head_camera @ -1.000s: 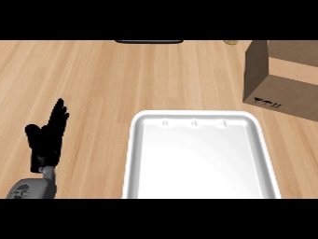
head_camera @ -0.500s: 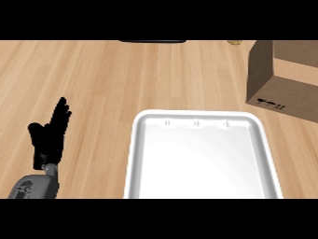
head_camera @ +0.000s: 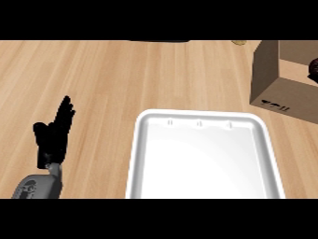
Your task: Pick the cupcake from the tray and place it in the cardboard box
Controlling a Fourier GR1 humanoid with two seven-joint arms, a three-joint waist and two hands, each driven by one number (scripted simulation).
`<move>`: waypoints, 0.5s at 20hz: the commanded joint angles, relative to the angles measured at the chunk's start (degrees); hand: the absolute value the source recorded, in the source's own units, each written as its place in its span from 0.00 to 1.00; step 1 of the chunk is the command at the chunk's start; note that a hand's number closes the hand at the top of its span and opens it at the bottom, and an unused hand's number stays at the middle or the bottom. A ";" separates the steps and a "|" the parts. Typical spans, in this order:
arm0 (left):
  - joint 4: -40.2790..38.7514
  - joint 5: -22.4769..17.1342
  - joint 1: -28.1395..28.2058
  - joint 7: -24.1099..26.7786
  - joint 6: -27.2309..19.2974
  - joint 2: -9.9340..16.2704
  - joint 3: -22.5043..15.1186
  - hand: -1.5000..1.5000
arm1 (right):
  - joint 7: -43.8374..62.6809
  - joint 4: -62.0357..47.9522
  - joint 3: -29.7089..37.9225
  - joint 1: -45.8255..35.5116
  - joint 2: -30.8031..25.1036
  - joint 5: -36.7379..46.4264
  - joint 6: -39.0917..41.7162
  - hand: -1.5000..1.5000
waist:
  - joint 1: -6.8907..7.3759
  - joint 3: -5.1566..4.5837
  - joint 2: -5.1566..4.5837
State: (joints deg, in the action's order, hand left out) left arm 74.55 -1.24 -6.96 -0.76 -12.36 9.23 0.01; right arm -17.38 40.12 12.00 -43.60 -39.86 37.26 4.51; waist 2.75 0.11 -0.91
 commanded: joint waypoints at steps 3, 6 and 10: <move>0.01 -0.29 0.15 0.01 1.70 1.06 0.33 0.50 | -7.34 -15.03 3.26 -6.23 1.60 -2.31 0.66 0.00 | 0.44 0.06 -0.23; 0.44 -0.31 -0.34 -1.35 1.00 0.54 0.40 0.50 | -13.55 -17.13 6.85 -6.39 1.76 -6.27 1.94 0.00 | 0.27 0.11 -0.26; -0.44 -0.67 -1.36 -1.13 1.06 1.44 1.76 0.50 | -18.15 -19.07 12.34 -7.58 0.92 -13.54 11.25 0.00 | -0.88 0.08 0.09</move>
State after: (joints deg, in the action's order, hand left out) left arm 74.57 -1.60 -7.69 -1.67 -11.55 10.07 0.95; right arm -31.34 24.09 19.91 -50.04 -38.97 29.15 10.34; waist 2.48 0.11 -0.92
